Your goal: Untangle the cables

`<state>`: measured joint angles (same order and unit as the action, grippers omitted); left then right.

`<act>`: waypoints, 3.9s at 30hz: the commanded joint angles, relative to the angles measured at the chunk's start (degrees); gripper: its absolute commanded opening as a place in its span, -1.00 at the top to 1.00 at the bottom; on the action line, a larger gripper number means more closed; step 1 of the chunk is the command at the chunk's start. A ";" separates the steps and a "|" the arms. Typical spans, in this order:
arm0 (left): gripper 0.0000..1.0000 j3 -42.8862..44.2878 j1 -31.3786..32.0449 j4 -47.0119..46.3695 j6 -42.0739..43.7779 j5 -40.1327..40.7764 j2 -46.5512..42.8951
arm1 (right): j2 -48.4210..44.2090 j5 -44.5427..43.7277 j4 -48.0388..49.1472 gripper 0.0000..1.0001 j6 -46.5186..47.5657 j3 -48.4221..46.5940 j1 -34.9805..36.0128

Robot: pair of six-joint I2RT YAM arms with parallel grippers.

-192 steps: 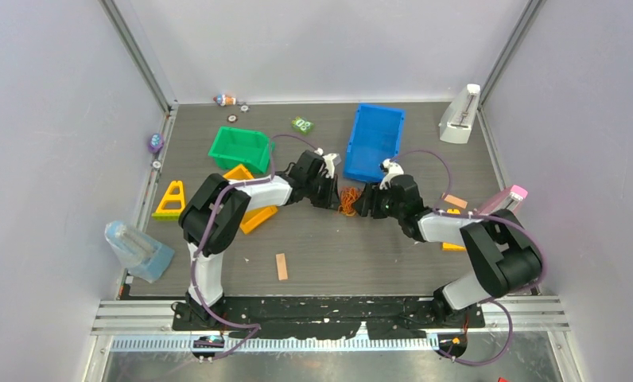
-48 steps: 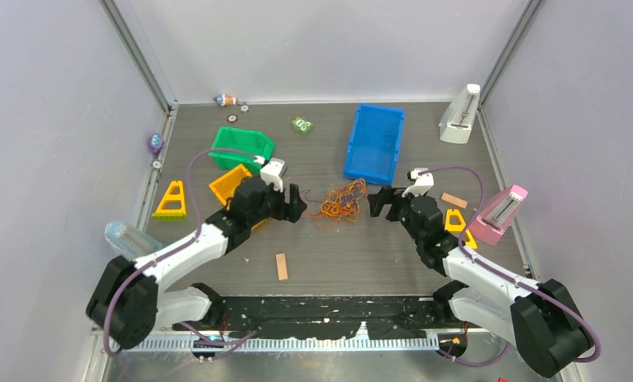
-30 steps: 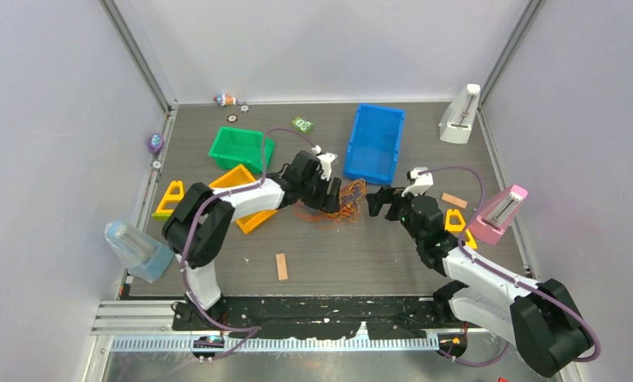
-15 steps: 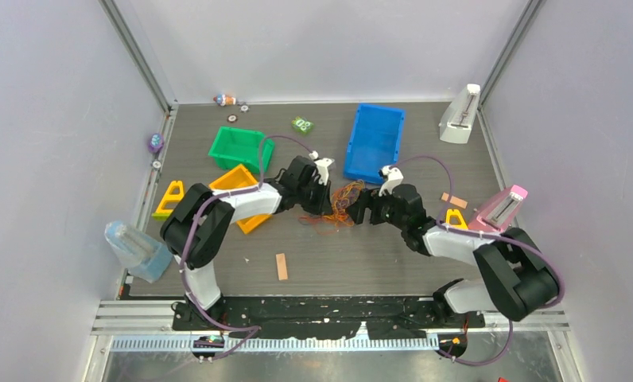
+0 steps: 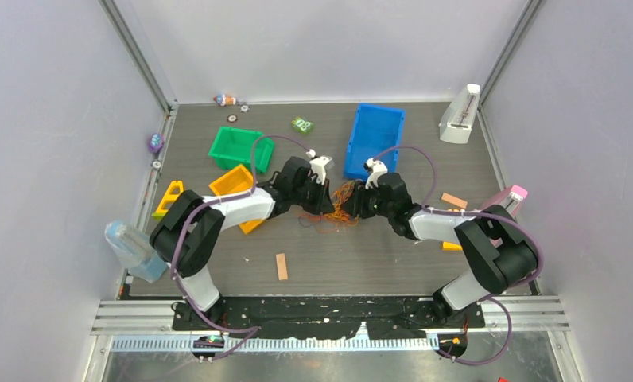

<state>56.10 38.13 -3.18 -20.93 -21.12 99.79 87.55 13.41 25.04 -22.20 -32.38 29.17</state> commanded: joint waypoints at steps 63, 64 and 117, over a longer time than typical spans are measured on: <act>1.00 -20.64 -8.42 -7.45 -11.36 34.98 -26.26 | -23.22 -58.09 -26.86 0.90 -23.20 5.90 -5.50; 1.00 -20.17 -8.42 -6.77 -11.33 35.21 -26.03 | -25.39 -60.31 -27.66 0.90 -24.90 6.89 -5.76; -0.52 -7.66 -0.01 20.67 -0.73 13.23 -34.85 | -30.23 -15.68 3.22 -0.83 0.21 15.28 -2.00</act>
<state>36.97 40.56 11.14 -28.82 -6.46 58.39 57.47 -1.67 27.42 -19.81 -15.59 26.92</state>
